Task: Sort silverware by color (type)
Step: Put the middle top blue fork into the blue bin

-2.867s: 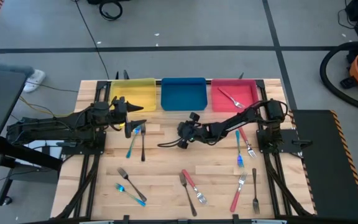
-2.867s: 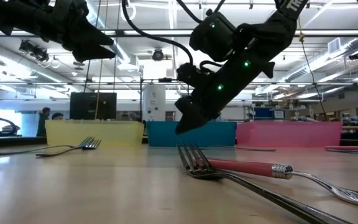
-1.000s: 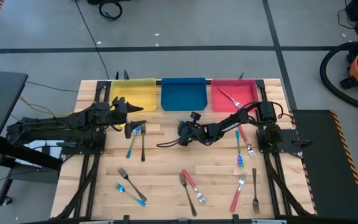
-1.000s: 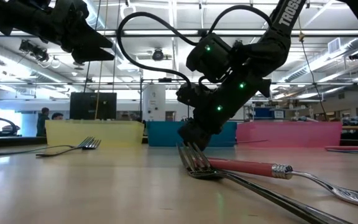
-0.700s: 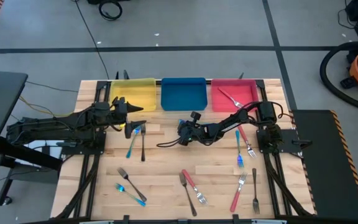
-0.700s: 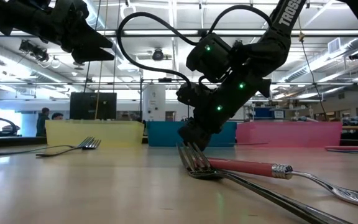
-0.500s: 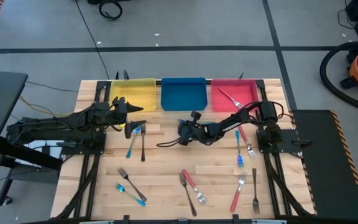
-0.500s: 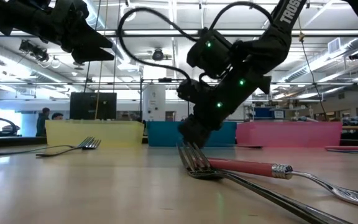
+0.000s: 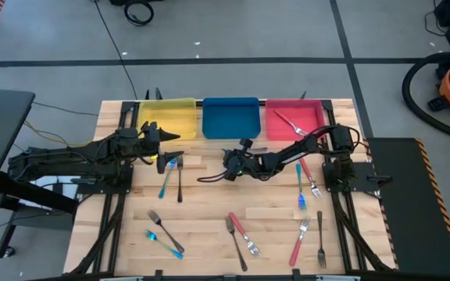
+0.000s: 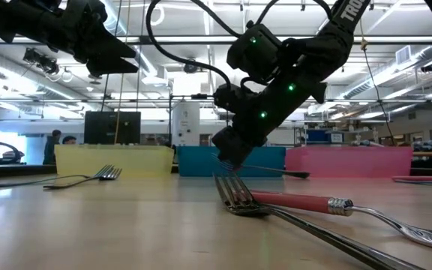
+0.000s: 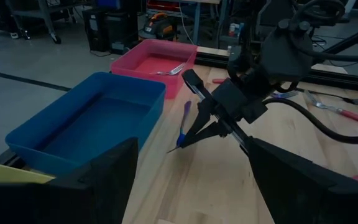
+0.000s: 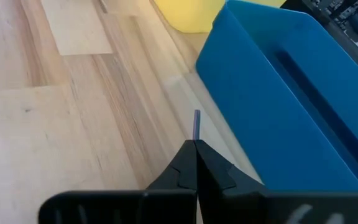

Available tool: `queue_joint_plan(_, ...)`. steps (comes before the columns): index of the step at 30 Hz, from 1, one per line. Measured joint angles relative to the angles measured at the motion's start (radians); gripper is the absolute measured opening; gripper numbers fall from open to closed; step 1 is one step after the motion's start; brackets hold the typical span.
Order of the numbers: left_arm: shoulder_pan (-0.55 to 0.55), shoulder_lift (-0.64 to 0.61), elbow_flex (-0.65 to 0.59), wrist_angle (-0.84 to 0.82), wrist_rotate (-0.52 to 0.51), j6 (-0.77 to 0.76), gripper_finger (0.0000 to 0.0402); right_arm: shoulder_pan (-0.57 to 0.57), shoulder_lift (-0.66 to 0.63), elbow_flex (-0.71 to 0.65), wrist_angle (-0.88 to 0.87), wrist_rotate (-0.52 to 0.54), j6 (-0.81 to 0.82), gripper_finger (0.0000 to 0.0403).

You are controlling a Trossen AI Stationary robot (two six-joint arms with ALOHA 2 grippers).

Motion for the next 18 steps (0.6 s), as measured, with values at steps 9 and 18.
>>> queue_joint_plan(9, 0.000, 0.000, 0.000, 0.000, 0.000, 0.000, 0.0306, 0.002, -0.002, 0.000, 0.037, 0.013, -0.020, 0.0000)
queue_joint_plan(18, 0.000, 0.000, 0.000, -0.001, 0.000, 0.000, 0.0306, 0.002, -0.032, 0.048, 0.020, 0.043, -0.079, 0.0000)
